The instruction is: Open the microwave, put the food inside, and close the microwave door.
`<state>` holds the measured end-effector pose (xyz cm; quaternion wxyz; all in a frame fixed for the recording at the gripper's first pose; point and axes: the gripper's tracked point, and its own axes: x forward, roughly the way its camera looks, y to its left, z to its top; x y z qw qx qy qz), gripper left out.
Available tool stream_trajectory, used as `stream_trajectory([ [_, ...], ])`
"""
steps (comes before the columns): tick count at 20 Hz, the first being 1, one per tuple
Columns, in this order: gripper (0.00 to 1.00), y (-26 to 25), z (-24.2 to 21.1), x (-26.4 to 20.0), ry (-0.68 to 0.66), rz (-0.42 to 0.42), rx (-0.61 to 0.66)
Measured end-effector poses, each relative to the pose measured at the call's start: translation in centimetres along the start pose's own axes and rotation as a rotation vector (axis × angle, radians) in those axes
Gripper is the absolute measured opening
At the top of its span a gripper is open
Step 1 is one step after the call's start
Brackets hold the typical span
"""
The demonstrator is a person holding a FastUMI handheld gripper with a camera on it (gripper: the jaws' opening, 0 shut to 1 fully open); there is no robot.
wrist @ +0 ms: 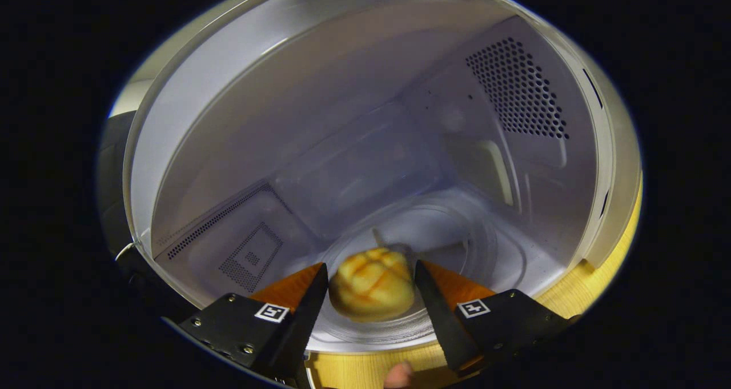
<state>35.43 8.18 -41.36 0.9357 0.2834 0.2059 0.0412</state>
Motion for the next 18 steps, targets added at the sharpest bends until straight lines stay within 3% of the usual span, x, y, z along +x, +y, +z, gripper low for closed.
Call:
stream_trajectory([
  [9,0.92,1.9,0.3,-3.6,-0.025,0.042,-0.138],
  [14,0.92,4.8,1.2,-10.5,-0.051,0.146,-0.208],
  [18,0.92,7.0,1.6,-19.2,-0.076,0.258,-0.287],
])
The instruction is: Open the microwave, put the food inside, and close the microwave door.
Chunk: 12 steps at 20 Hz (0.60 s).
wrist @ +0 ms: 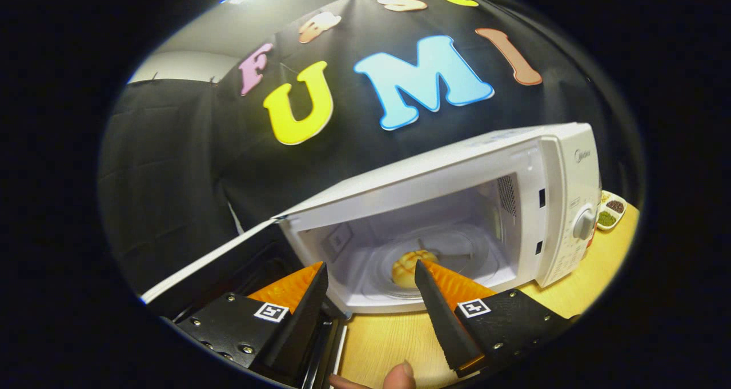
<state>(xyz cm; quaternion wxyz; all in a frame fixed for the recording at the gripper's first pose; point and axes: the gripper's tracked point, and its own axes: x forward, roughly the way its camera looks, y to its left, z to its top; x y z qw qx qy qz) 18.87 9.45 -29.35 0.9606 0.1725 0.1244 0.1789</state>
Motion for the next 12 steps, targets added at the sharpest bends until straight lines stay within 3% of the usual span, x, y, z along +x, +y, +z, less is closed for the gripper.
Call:
stream_trajectory([
  [7,0.92,7.4,3.5,-13.2,-0.139,0.21,-0.104],
  [12,0.92,13.7,3.2,-19.3,-0.192,0.358,-0.222],
])
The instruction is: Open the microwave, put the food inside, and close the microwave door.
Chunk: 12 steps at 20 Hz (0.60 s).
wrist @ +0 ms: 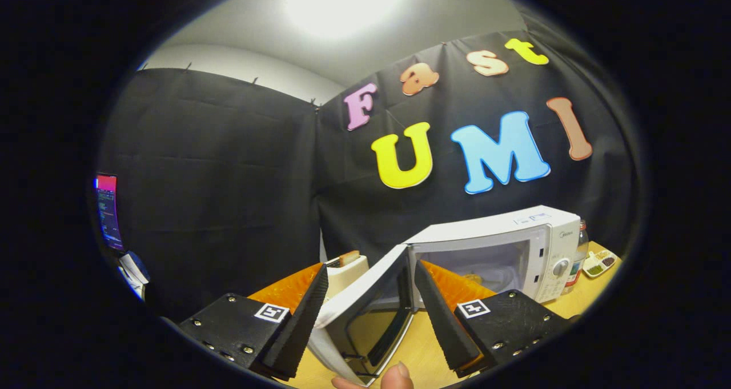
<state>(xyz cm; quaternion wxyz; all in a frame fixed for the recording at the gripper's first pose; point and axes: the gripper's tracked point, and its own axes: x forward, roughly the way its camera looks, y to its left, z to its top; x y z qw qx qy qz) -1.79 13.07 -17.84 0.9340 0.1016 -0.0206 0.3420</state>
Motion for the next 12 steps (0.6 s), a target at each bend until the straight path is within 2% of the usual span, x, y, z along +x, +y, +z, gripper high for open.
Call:
stream_trajectory([
  [2,0.92,4.1,0.8,-0.8,-0.067,0.107,-0.037],
  [7,0.92,11.0,-1.8,-1.8,-0.056,0.235,-0.215],
  [9,0.76,13.4,-2.7,-1.6,-0.07,0.282,-0.224],
  [12,0.75,14.7,-4.7,-0.8,-0.022,0.292,-0.203],
])
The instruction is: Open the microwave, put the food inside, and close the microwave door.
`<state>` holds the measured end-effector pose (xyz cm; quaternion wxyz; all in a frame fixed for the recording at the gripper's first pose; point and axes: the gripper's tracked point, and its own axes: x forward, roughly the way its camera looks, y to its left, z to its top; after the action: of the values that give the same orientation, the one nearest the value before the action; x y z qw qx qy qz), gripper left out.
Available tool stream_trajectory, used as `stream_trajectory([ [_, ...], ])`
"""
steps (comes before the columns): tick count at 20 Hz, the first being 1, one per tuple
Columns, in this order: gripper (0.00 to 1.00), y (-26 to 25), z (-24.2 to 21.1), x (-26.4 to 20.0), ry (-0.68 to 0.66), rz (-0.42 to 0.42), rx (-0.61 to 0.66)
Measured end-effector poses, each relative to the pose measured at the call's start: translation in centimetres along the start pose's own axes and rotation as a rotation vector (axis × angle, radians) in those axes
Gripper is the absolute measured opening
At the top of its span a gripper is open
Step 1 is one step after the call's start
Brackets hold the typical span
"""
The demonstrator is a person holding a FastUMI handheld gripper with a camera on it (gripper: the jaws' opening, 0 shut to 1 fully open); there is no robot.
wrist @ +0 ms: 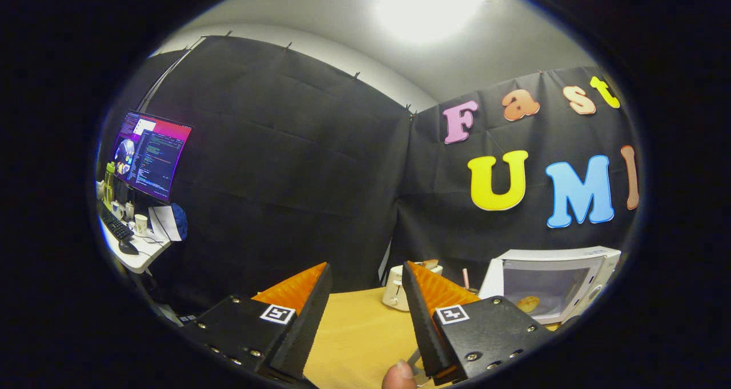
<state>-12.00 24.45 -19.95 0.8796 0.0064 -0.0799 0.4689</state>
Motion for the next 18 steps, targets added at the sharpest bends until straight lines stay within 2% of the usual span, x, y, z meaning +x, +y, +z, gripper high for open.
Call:
stream_trajectory([
  [2,0.51,0.6,-1.4,0.7,0.049,-0.001,0.031],
  [4,0.51,0.0,-2.8,1.0,0.066,-0.031,0.044],
  [5,0.06,-0.2,-2.6,0.7,0.065,-0.035,0.041],
  [10,0.06,0.4,-7.3,1.8,0.178,-0.02,0.107],
  [14,0.07,-2.2,-10.8,1.5,0.275,-0.093,0.125],
  [16,0.07,-3.9,-11.3,0.3,0.295,-0.143,0.116],
  [18,0.05,-4.7,-12.4,0.3,0.302,-0.159,0.122],
])
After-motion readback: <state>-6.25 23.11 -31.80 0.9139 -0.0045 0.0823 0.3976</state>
